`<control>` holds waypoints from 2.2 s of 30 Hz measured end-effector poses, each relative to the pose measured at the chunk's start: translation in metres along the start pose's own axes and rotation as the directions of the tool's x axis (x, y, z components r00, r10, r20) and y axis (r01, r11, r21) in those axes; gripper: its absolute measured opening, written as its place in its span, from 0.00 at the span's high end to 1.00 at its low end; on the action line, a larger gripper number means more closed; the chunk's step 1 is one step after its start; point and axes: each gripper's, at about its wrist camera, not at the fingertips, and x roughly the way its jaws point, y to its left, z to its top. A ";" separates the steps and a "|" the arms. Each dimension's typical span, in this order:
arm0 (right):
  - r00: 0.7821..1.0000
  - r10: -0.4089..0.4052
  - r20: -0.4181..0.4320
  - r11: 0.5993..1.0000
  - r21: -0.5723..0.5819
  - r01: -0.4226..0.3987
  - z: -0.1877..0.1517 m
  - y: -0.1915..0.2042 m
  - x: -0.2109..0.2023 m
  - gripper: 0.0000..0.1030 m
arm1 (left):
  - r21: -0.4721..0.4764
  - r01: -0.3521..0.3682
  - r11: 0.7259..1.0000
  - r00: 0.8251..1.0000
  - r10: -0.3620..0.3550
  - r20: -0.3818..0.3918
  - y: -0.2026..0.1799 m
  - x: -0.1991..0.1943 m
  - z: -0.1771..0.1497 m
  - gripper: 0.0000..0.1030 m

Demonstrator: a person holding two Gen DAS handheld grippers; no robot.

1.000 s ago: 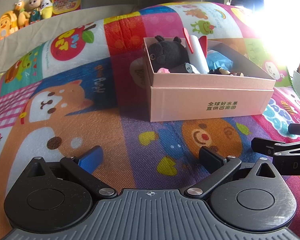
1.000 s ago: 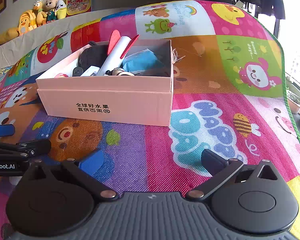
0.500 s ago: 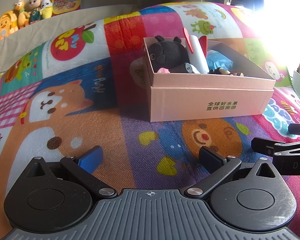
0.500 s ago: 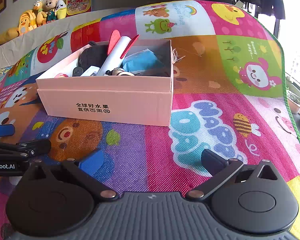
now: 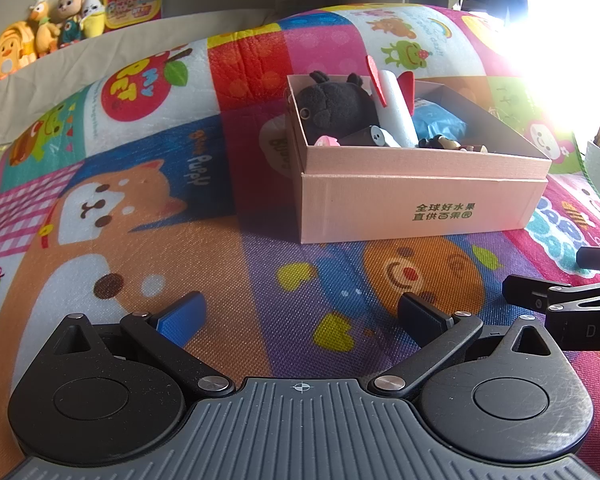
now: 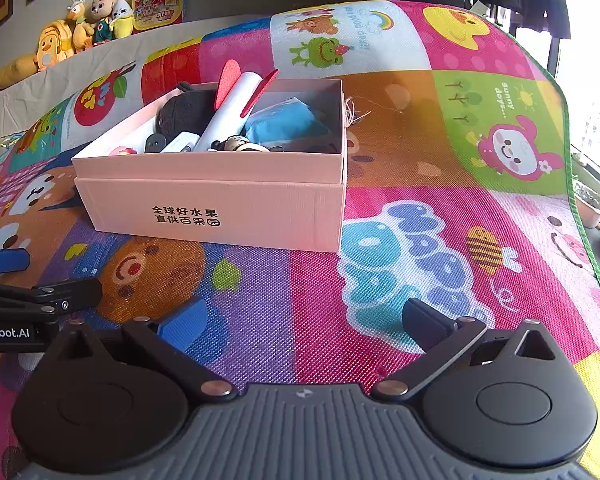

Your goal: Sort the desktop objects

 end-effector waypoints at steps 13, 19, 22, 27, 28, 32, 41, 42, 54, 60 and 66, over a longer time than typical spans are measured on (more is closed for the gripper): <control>1.000 0.000 0.000 1.000 0.000 0.000 0.000 0.000 0.000 0.00 | 0.001 0.000 1.000 1.000 0.000 0.000 0.000 0.000 0.000 0.00; 1.000 0.000 0.000 1.000 0.000 0.000 0.000 0.000 0.000 0.00 | 0.001 0.000 1.000 1.000 0.000 0.000 0.000 0.000 0.000 0.00; 1.000 0.000 0.000 1.000 0.000 0.000 0.000 0.000 0.000 0.00 | 0.000 0.000 1.000 1.000 0.000 0.000 0.000 0.000 0.000 0.00; 1.000 0.000 0.000 1.000 0.000 0.000 0.000 0.000 0.000 0.00 | 0.000 0.000 1.000 1.000 0.000 0.000 0.000 0.000 0.000 0.00; 1.000 0.000 0.000 1.000 0.000 0.000 0.000 0.000 0.000 0.00 | 0.001 0.000 1.000 1.000 0.000 0.000 0.000 0.000 0.000 0.00; 1.000 0.000 0.000 1.000 0.000 0.000 0.000 0.000 0.000 0.00 | 0.000 0.000 1.000 1.000 0.000 0.000 0.000 0.000 0.000 0.00; 1.000 0.000 0.001 1.000 0.000 0.000 0.000 0.000 0.000 0.00 | 0.000 0.000 1.000 1.000 0.000 0.000 0.000 0.000 0.000 0.00; 1.000 -0.001 0.001 1.000 -0.001 0.001 0.000 0.000 0.000 0.00 | 0.001 0.000 1.000 1.000 0.000 0.000 0.000 0.000 0.000 0.00; 1.000 -0.001 0.000 1.000 -0.001 0.001 0.000 0.000 0.000 0.00 | -0.003 0.005 1.000 1.000 -0.005 -0.002 0.001 0.000 0.000 0.00; 1.000 -0.001 0.001 1.000 -0.001 0.001 0.000 0.000 0.000 0.00 | 0.001 0.001 1.000 1.000 -0.001 -0.002 -0.001 0.000 0.000 0.00; 1.000 -0.001 0.001 1.000 -0.001 0.001 0.000 0.000 0.000 0.00 | -0.005 -0.003 1.000 1.000 0.003 -0.001 0.000 0.003 0.003 0.00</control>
